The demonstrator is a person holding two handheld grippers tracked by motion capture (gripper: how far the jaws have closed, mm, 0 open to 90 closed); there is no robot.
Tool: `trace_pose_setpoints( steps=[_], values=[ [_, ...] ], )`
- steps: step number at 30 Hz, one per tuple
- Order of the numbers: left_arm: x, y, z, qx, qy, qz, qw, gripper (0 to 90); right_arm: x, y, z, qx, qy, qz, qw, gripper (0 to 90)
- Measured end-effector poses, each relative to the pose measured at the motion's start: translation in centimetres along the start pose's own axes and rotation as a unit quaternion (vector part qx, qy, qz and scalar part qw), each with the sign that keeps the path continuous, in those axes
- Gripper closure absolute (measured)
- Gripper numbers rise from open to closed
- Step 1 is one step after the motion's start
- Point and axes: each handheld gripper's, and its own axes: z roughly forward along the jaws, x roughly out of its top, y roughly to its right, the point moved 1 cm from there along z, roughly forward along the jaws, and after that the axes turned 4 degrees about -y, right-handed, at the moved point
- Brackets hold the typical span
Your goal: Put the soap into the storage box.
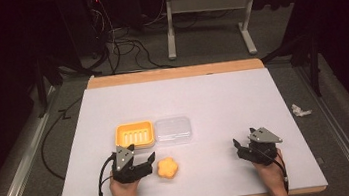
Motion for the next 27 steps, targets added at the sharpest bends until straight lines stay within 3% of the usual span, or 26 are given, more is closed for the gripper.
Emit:
trace_pose_setpoints(
  steps=[7,17,27],
  values=[
    [0.3,-0.2,-0.2,-0.001,0.013,-0.020,0.9997,19.5,0.0,0.0,-0.1,0.000,0.000,-0.001,1.0000,27.5],
    [0.4,-0.3,0.2,0.012,-0.007,-0.023,0.9996,19.3,0.0,0.0,-0.1,0.001,-0.001,0.002,1.0000,27.5],
    [1.2,0.3,-0.2,0.007,-0.020,-0.035,0.9991,19.3,0.0,0.1,0.0,0.001,0.000,-0.001,1.0000,27.3]
  ],
)
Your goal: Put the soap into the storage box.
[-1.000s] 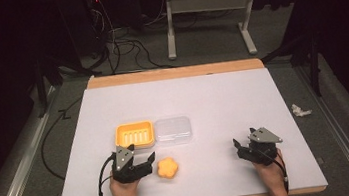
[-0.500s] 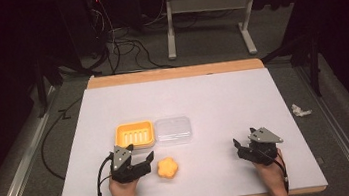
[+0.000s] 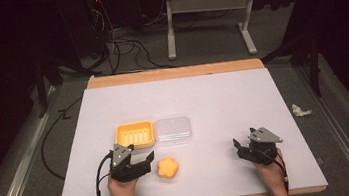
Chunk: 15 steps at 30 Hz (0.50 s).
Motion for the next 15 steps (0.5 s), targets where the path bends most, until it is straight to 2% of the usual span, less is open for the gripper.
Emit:
trace_pose_setpoints(
  steps=[5,12,15],
  values=[
    [0.1,0.6,-0.4,-0.005,-0.010,0.008,0.9999,19.3,0.0,0.0,-0.1,0.000,0.002,0.003,1.0000,27.2],
    [0.5,1.6,-1.3,-0.017,-0.015,0.007,0.9997,19.0,0.0,0.0,0.0,0.001,0.002,-0.001,1.0000,27.2],
    [0.5,1.9,-1.6,-0.020,-0.027,0.013,0.9994,18.3,0.0,0.0,0.0,-0.002,0.001,-0.001,1.0000,27.2]
  ],
)
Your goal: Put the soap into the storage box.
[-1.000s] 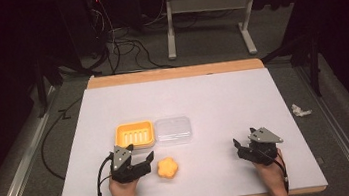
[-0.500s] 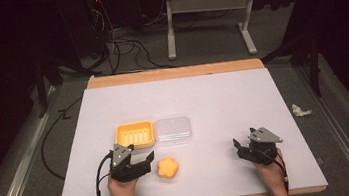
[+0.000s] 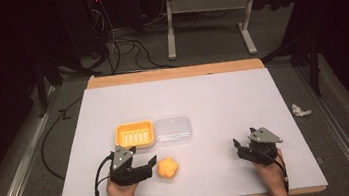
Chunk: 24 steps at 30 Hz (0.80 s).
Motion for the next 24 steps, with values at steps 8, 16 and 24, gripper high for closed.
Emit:
trace_pose_setpoints(
  steps=[8,16,24],
  values=[
    [-0.1,1.0,-0.4,-0.009,-0.017,0.010,0.9998,17.7,0.0,0.0,0.0,0.000,0.000,0.000,1.0000,27.2],
    [-1.0,2.3,-0.3,-0.017,-0.040,0.031,0.9986,16.7,0.0,0.0,0.0,-0.001,0.001,0.000,1.0000,27.2],
    [-2.3,3.4,0.0,-0.024,-0.067,0.048,0.9963,15.7,0.0,0.0,0.0,0.000,0.000,0.000,1.0000,27.2]
  ],
)
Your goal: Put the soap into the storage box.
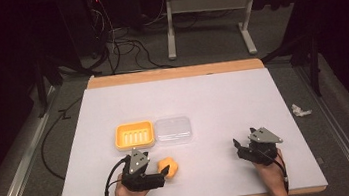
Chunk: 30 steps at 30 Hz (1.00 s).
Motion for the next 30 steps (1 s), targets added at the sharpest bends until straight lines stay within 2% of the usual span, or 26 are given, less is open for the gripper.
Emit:
trace_pose_setpoints(
  steps=[5,6,8,17,27,30],
  values=[
    [-0.5,0.4,0.4,0.001,-0.011,0.005,0.9999,15.3,0.0,0.0,0.0,0.000,0.002,0.001,1.0000,27.2],
    [-0.7,0.5,0.5,0.007,-0.015,0.012,0.9998,15.1,0.0,0.0,0.0,-0.001,0.001,0.001,1.0000,27.2],
    [-0.8,0.5,0.7,0.010,-0.013,0.011,0.9998,15.0,0.0,0.0,0.0,-0.001,0.002,0.001,1.0000,27.2],
    [-1.8,1.1,1.6,0.019,-0.031,0.019,0.9992,14.8,0.0,0.0,0.0,-0.001,0.000,0.000,1.0000,27.2],
    [-3.0,1.2,2.9,0.039,-0.059,0.024,0.9972,15.1,0.0,0.0,0.0,0.000,0.000,0.000,1.0000,27.2],
    [-3.2,1.2,3.1,0.046,-0.061,0.027,0.9967,15.2,0.0,0.0,0.0,0.000,0.000,0.000,1.0000,27.2]
  ],
)
